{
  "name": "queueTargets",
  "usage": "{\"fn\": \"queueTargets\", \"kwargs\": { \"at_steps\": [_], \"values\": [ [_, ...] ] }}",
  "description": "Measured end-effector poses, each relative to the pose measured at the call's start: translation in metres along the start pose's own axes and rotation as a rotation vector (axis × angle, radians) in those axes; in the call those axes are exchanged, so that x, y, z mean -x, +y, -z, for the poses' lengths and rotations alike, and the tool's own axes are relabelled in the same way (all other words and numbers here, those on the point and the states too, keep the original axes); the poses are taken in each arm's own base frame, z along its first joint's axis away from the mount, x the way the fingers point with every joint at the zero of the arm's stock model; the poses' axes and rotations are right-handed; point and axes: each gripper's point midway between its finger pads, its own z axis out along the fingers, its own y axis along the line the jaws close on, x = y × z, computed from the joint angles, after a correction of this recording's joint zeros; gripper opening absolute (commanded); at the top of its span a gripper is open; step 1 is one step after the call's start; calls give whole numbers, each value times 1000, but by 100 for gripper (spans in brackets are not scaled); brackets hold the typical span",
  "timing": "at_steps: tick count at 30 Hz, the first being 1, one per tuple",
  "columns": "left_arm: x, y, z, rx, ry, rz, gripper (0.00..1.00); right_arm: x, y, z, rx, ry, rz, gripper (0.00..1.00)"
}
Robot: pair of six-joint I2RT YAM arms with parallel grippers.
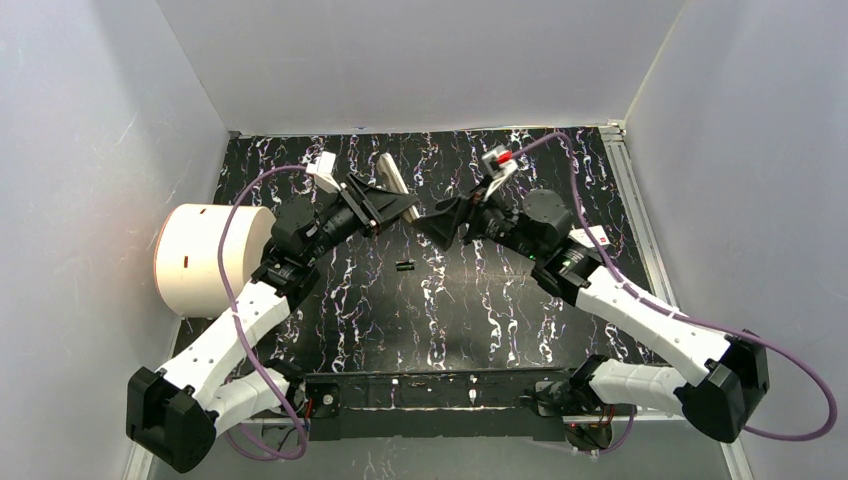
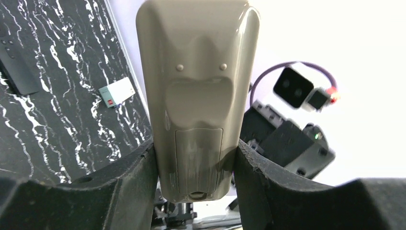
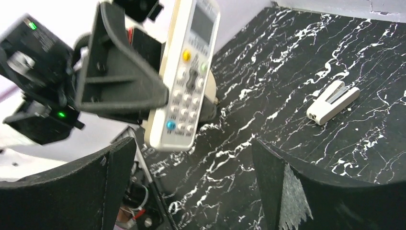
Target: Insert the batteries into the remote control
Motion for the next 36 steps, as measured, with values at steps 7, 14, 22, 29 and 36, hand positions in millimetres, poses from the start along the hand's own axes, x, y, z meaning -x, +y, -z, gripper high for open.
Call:
{"fn": "queueTargets", "kwargs": {
  "at_steps": [7,14,22,29,36],
  "values": [
    [13,-16,-2,-4,-45,103,28,-30,18,-15,19,78,142,89],
    [11,-12,-3,18,-35,172,28,-18,15,-24,-36,33,187,82],
    [12,-5,-6,36,-26,215,28,-5,10,-31,-93,-9,193,53],
    [13,-2,-6,46,-26,226,29,-11,12,-45,-95,9,194,33],
    [14,5,-6,71,-34,223,66,-12,9,-46,-108,25,222,3]
  ]
}}
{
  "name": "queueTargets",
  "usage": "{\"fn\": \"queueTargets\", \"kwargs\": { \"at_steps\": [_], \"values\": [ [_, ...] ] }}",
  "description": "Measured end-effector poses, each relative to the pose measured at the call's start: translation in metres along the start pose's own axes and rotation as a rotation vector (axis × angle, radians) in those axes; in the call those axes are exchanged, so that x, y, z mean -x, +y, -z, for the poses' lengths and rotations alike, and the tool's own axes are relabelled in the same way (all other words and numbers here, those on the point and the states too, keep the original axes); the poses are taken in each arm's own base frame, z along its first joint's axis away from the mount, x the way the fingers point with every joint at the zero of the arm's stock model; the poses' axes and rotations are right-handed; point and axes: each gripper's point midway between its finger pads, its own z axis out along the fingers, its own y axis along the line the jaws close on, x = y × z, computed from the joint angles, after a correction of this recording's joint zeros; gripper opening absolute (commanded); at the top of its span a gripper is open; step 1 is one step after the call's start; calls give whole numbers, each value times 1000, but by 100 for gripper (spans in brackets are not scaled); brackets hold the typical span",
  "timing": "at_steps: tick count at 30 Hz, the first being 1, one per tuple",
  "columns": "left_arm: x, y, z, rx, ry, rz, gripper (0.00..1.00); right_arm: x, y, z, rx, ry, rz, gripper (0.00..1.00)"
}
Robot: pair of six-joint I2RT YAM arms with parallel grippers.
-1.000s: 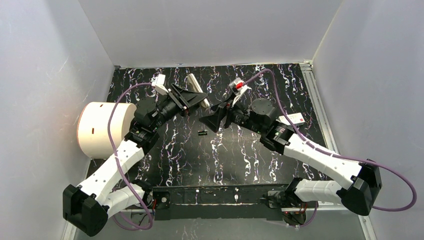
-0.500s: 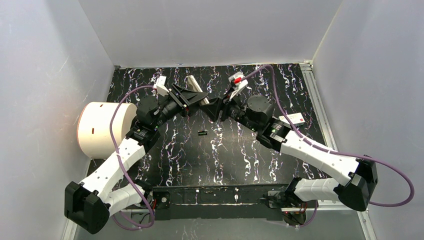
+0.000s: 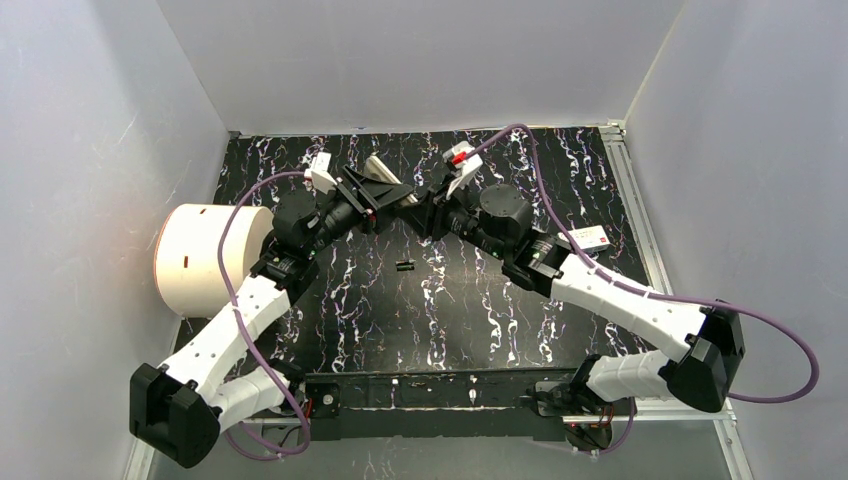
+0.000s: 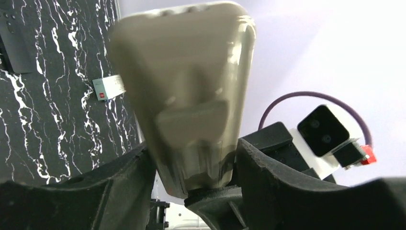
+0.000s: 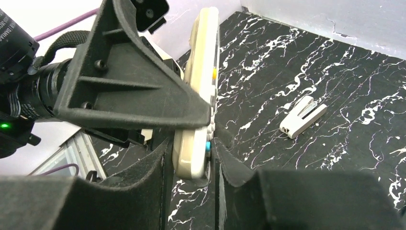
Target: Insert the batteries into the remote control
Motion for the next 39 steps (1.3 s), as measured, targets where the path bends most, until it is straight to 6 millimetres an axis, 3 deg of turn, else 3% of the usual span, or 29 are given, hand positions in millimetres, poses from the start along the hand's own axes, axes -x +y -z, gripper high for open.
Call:
{"fn": "queueTargets", "kwargs": {
  "at_steps": [3,5,10,13,17,21,28,35,39],
  "values": [
    [0,0,3,13,-4,-73,89,0,4,-2,11,21,-7,1],
    [1,-1,9,23,-11,-142,97,-2,5,-1,18,34,-10,1],
    [9,-8,22,102,6,-292,98,-3,3,3,92,74,-89,1],
    [17,-12,25,117,45,-347,98,6,-15,7,142,66,-205,1],
    [17,1,31,131,121,-348,97,10,-35,15,229,66,-414,1],
    [15,7,35,133,210,-333,96,7,-17,22,370,119,-533,1],
    [2,-9,45,33,358,-343,67,8,13,42,535,200,-581,1],
    [-19,-21,60,-62,474,-367,63,-7,20,53,584,275,-628,1],
    [-25,-24,68,-80,498,-387,49,-8,22,56,603,290,-621,1]
  ]
}}
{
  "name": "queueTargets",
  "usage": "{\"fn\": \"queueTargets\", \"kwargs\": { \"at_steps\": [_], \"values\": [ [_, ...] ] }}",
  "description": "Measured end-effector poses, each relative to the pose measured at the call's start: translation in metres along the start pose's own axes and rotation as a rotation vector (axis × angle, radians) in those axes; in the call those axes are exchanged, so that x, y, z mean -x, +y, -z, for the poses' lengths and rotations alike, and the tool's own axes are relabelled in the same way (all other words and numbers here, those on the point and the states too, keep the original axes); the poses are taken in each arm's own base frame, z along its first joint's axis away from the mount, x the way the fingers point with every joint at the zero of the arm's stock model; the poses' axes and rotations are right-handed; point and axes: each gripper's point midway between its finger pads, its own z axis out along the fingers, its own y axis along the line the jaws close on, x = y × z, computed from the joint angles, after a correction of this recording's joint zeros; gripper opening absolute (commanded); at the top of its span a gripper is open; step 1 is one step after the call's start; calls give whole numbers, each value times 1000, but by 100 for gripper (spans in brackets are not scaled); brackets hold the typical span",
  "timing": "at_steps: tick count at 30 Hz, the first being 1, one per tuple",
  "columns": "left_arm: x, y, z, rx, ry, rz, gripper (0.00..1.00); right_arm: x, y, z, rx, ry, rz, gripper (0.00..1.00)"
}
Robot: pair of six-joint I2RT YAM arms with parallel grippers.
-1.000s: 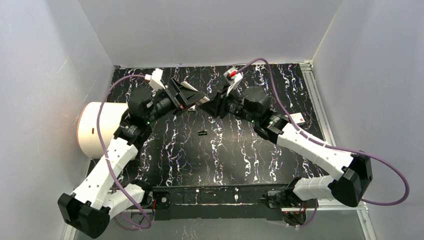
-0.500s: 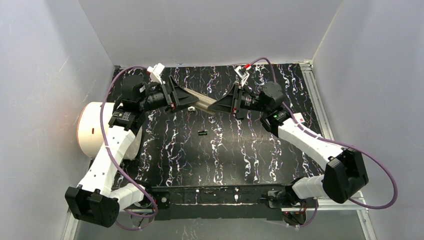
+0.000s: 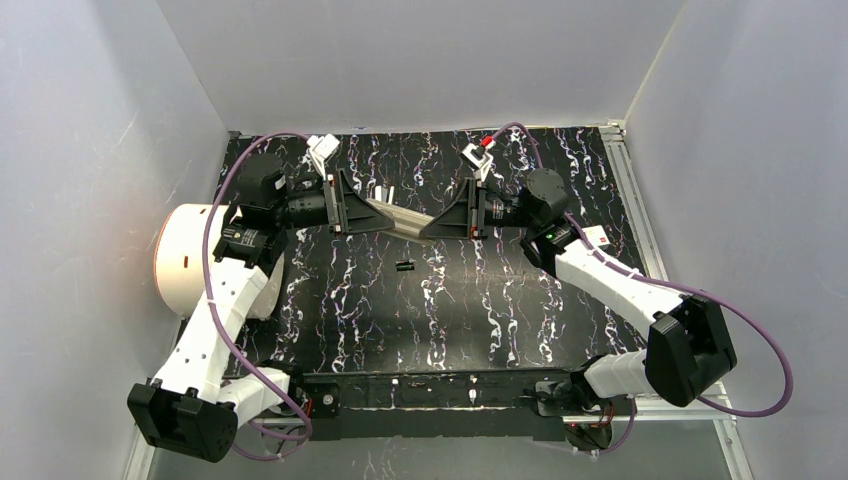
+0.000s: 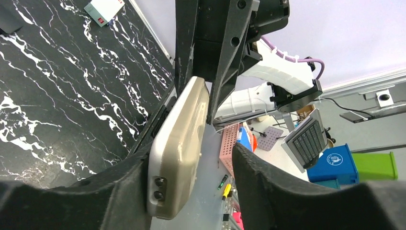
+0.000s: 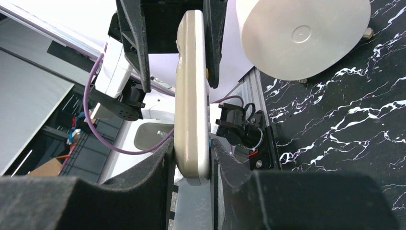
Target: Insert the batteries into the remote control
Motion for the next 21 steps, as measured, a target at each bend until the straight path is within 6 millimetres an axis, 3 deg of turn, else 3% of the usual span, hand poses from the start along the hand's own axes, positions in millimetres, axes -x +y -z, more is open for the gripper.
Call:
{"fn": "queueTargets", "kwargs": {
  "at_steps": [6,13,21],
  "values": [
    [-6,3,1,9,17,4,30,-3,1,2,11,23,9,1],
    [-8,8,1,16,21,27,45,-8,-4,4,-8,67,44,1],
    [-12,8,2,11,34,30,41,-14,-7,6,-16,107,60,1]
  ]
}}
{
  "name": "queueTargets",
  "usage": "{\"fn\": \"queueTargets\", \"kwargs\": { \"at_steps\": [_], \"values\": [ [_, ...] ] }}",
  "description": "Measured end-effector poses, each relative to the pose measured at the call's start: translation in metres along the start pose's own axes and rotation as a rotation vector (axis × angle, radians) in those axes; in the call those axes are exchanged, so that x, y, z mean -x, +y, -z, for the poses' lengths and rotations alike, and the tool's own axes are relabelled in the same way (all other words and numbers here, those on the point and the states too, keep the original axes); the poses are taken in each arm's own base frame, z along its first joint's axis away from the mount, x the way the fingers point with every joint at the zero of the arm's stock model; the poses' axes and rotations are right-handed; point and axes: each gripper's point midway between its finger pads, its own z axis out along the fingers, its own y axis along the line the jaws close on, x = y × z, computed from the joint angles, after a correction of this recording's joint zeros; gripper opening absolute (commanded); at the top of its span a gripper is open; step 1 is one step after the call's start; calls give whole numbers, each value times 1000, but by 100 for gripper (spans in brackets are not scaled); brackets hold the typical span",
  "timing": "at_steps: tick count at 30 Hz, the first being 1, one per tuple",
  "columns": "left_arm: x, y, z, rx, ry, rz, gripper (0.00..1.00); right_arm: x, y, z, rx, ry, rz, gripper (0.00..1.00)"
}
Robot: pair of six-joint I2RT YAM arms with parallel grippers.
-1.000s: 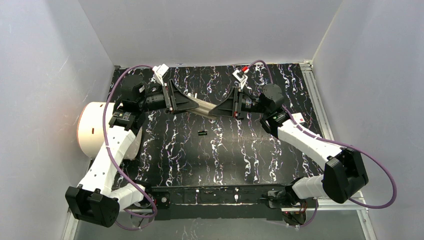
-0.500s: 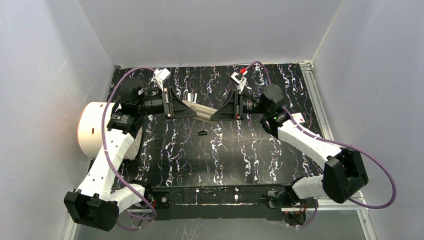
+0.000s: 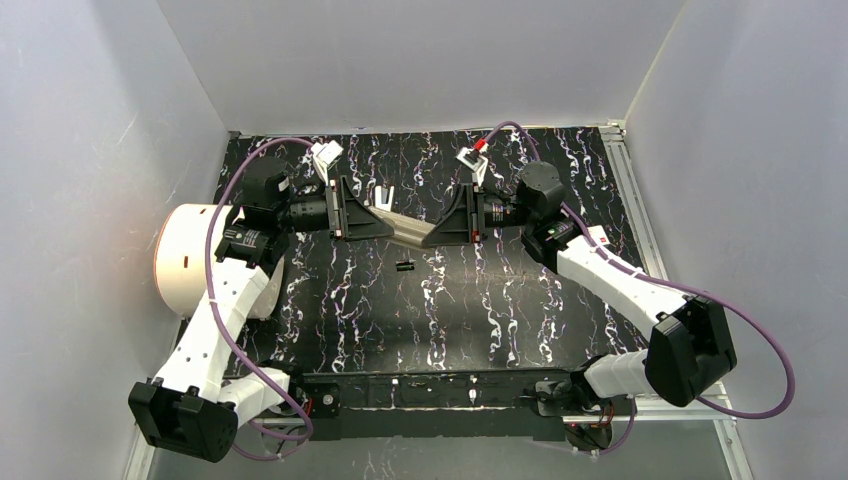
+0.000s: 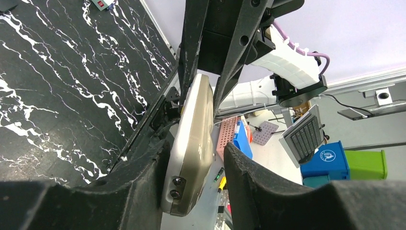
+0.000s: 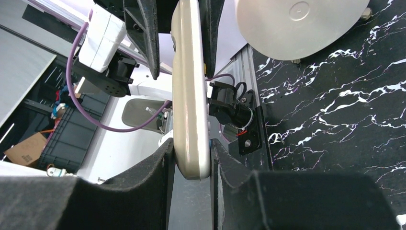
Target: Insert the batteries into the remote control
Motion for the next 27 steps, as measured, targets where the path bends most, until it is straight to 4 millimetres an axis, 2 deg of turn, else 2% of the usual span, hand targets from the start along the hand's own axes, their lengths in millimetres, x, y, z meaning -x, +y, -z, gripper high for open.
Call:
{"fn": "queueTargets", "kwargs": {
  "at_steps": [8,12,15,16,18,22,24,27],
  "values": [
    [-4,4,1,12,11,4,43,-7,1,2,10,37,-17,1],
    [-5,5,0,13,12,-7,33,-10,1,4,15,51,-26,1],
    [-7,8,0,13,17,-7,29,-11,3,4,20,58,-30,1],
    [-7,9,0,11,19,-9,30,-11,2,4,20,61,-37,1],
    [-8,9,0,6,23,-15,38,-13,2,5,21,67,-50,1],
    [-10,11,0,5,27,-9,43,-16,0,5,25,85,-68,1],
    [-10,11,0,3,28,-9,43,-17,-1,4,26,90,-73,1],
    [-12,13,-1,-4,33,-2,36,-18,-3,4,28,98,-82,1]
  ]
}}
